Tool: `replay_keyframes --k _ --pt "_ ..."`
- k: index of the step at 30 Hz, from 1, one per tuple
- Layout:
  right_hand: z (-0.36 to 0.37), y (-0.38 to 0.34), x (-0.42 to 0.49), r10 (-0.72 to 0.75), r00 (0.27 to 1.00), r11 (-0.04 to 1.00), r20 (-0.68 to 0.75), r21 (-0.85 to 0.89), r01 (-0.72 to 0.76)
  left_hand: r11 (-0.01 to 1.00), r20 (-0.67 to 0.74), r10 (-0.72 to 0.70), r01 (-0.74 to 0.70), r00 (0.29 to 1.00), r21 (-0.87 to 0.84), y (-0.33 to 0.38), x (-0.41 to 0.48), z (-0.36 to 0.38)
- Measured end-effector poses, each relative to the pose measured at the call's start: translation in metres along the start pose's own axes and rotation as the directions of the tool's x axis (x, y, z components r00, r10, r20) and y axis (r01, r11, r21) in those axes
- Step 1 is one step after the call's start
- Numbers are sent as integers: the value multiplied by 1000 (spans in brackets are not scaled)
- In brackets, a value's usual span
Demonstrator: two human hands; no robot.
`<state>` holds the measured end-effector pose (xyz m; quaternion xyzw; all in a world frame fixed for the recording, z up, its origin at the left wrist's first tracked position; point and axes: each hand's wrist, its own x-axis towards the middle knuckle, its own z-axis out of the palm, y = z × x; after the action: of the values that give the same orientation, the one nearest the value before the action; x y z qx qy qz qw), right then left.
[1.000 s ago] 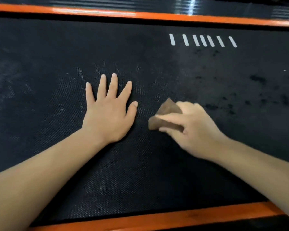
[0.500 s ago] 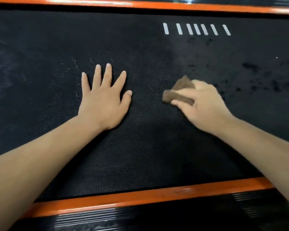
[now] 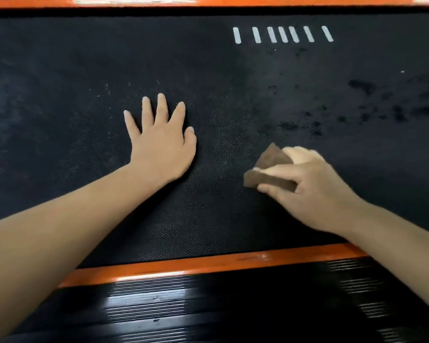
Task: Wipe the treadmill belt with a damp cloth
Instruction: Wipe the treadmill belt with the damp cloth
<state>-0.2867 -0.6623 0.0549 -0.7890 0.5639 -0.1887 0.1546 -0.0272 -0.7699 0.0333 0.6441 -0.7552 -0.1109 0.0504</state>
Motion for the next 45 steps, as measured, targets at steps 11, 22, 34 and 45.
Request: replay_keyframes --k 11,22,34,45 --pt "-9 20 0 -68 997 996 39 -55 70 999 -29 10 -10 1000 -31 27 12 7" --pt "-9 55 65 -7 993 993 -117 -116 -7 998 -64 63 -64 996 -3 37 61 1" --pt "-13 69 143 32 988 987 -152 -149 -55 998 -27 18 -16 999 57 35 65 14" --pt "-10 74 177 -5 991 987 -130 -159 -15 991 22 26 -29 999 132 39 70 11"
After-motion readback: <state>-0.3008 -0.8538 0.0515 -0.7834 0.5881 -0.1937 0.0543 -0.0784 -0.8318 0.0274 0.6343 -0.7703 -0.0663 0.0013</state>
